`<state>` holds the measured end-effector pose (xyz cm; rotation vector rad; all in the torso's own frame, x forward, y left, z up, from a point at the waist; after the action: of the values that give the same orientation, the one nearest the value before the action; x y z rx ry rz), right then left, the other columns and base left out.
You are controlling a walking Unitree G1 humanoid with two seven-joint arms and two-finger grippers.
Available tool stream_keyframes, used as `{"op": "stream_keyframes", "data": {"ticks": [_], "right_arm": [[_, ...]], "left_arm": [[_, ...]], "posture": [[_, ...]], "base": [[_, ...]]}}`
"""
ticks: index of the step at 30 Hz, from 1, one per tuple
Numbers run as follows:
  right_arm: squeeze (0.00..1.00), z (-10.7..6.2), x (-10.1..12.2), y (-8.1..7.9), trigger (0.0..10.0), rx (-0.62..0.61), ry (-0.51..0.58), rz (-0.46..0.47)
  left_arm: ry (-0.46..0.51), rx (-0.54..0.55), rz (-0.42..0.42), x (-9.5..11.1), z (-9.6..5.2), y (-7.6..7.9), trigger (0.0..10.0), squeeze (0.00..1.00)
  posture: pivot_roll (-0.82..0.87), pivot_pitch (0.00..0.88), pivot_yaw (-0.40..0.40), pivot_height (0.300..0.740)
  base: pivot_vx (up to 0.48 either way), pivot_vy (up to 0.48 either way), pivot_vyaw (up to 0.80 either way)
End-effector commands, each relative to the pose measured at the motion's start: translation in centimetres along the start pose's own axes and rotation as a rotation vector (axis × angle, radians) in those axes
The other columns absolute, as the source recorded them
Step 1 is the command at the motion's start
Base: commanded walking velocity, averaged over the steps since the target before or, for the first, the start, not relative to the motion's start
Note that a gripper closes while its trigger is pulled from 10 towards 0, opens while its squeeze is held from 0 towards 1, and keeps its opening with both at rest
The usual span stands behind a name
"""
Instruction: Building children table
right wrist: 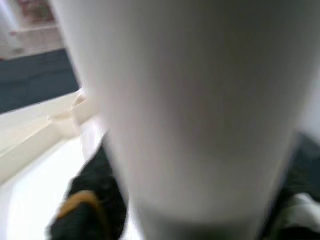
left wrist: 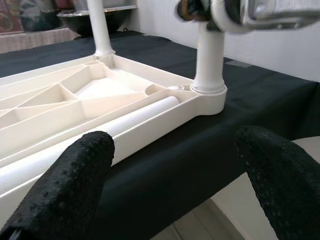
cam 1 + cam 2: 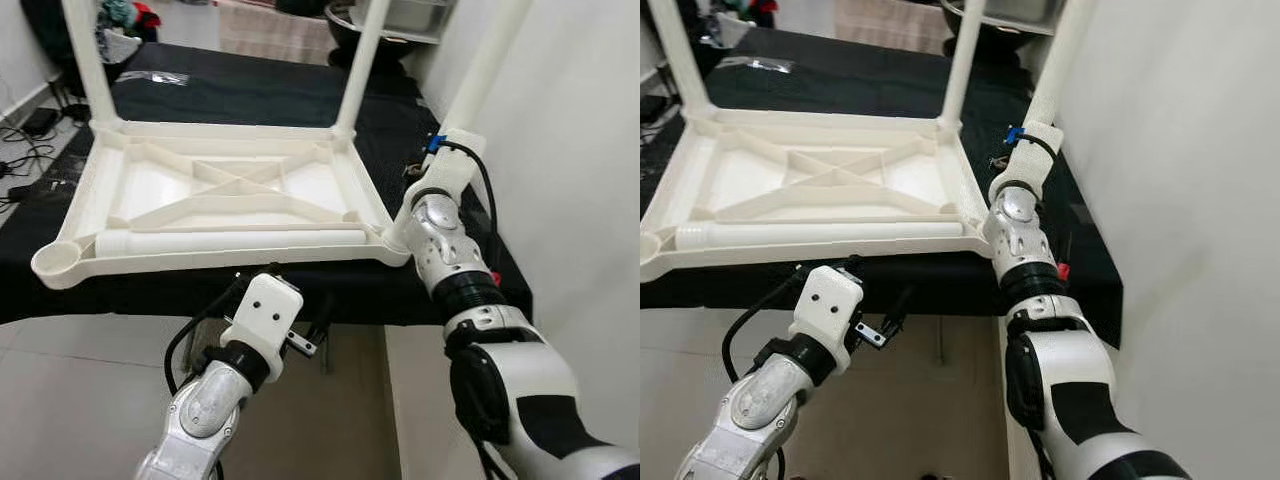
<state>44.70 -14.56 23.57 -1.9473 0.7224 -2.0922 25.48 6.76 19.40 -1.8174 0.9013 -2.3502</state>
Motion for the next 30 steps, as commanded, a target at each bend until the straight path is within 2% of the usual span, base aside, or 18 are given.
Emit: {"op": "stream_keyframes", "data": {"ticks": [1,2,3,5,7,9,11,13,15,18,19,20,23,26,27,28,29,30], "right_arm": [[1.00,-0.2,-0.4,-1.1,10.0,0.068,-0.008,0.017],[0.00,-0.4,-0.5,-2.2,10.0,0.143,-0.001,0.013],[0.00,-0.7,-0.5,-2.9,10.0,0.181,0.006,0.009],[0.00,-0.7,-0.5,-2.9,10.0,0.181,0.006,0.009],[0.00,-1.6,-1.2,-5.3,10.0,0.415,-0.084,0.085],[0.00,-2.5,-1.5,-6.7,10.0,0.623,-0.152,0.114],[0.00,-2.5,-1.5,-6.7,10.0,0.623,-0.152,0.114],[0.00,-3.7,-1.3,-7.1,10.0,0.845,-0.204,0.069],[0.00,-3.7,-1.3,-7.1,10.0,0.845,-0.204,0.069],[0.00,-5.8,-1.1,-7.4,10.0,1.132,-0.281,0.010],[0.00,-5.8,-1.1,-7.4,10.0,1.132,-0.281,0.010],[0.00,-6.7,-1.3,-7.5,10.0,1.229,-0.323,-0.015],[0.00,-8.4,-1.9,-7.5,10.0,1.381,-0.400,-0.057],[0.00,-9.0,-2.3,-7.5,10.0,1.440,-0.436,-0.088],[0.00,-8.9,-2.6,-7.8,7.1,1.433,-0.436,-0.094],[0.00,-8.9,-2.6,-7.8,7.1,1.433,-0.436,-0.094],[0.00,-8.8,-2.6,-8.0,0.0,1.427,-0.436,-0.095],[0.00,-8.1,-2.6,-8.3,0.0,1.370,-0.398,-0.110]], "left_arm": [[0.004,-0.012,-0.007,0.1,-0.1,0.4,10.0,0.00],[0.005,-0.013,-0.007,0.1,-0.1,0.5,10.0,0.00],[0.005,-0.014,-0.007,0.1,-0.1,0.5,10.0,0.00],[0.005,-0.014,-0.007,0.1,-0.1,0.5,10.0,0.00],[0.005,-0.012,-0.006,0.0,-0.1,0.5,10.0,0.00],[0.006,-0.012,-0.005,0.0,-0.1,0.5,10.0,0.00],[0.006,-0.012,-0.005,0.0,-0.1,0.5,10.0,0.00],[0.008,-0.013,-0.006,0.1,-0.1,0.5,10.0,0.00],[0.008,-0.013,-0.006,0.1,-0.1,0.5,10.0,0.00],[0.014,-0.015,-0.007,0.2,0.0,0.6,10.0,0.00],[0.014,-0.015,-0.007,0.2,0.0,0.6,10.0,0.00],[0.014,-0.015,-0.007,0.2,0.0,0.6,10.0,0.00],[0.015,-0.014,-0.006,0.3,0.0,0.6,10.0,0.00],[0.015,-0.011,-0.008,0.3,-0.1,0.5,10.0,0.00],[0.016,-0.012,-0.008,0.3,-0.1,0.5,10.0,0.00],[0.016,-0.012,-0.008,0.3,-0.1,0.5,10.0,0.00],[0.016,-0.012,-0.008,0.3,-0.2,0.5,10.0,0.00],[0.017,-0.012,-0.008,0.4,-0.2,0.6,10.0,0.00]], "posture": [[0.11,0.142,-0.169,0.740],[0.11,0.136,-0.171,0.740],[0.12,0.136,-0.172,0.740],[0.12,0.136,-0.172,0.740],[0.11,0.132,-0.169,0.740],[0.11,0.128,-0.171,0.740],[0.11,0.128,-0.171,0.740],[0.11,0.125,-0.171,0.740],[0.11,0.125,-0.171,0.740],[0.11,0.122,-0.171,0.740],[0.11,0.122,-0.171,0.740],[0.12,0.125,-0.173,0.740],[0.12,0.129,-0.173,0.740],[0.12,0.129,-0.172,0.740],[0.12,0.129,-0.172,0.740],[0.12,0.129,-0.172,0.740],[0.12,0.129,-0.172,0.740],[0.12,0.132,-0.175,0.740]], "base": [[0.000,0.000,0.00],[0.000,0.000,0.00],[0.000,0.000,0.00],[0.000,0.000,0.00],[0.000,0.000,0.00],[0.000,0.000,0.00],[0.000,0.000,0.00],[0.000,0.000,0.00],[0.000,0.000,0.00],[0.000,0.000,0.00],[0.000,0.000,0.00],[0.000,0.000,0.00],[0.000,0.000,0.00],[0.000,0.000,0.00],[0.000,0.000,0.00],[0.000,0.000,0.00],[0.000,0.000,0.00],[0.000,0.000,0.00]]}}
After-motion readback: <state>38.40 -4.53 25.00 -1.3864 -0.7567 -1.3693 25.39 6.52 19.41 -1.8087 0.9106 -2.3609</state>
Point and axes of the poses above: a point about 5 cm out from each wrist's last joint towards the gripper, its own z axis pointing out of the wrist towards the gripper, its own x axis along the axis of the wrist's last joint, y = z × x, the point moved 3 cm from there along z, pointing out of the wrist towards the gripper, and after that the axes turned 15 degrees about z, right-handed, at the moved point
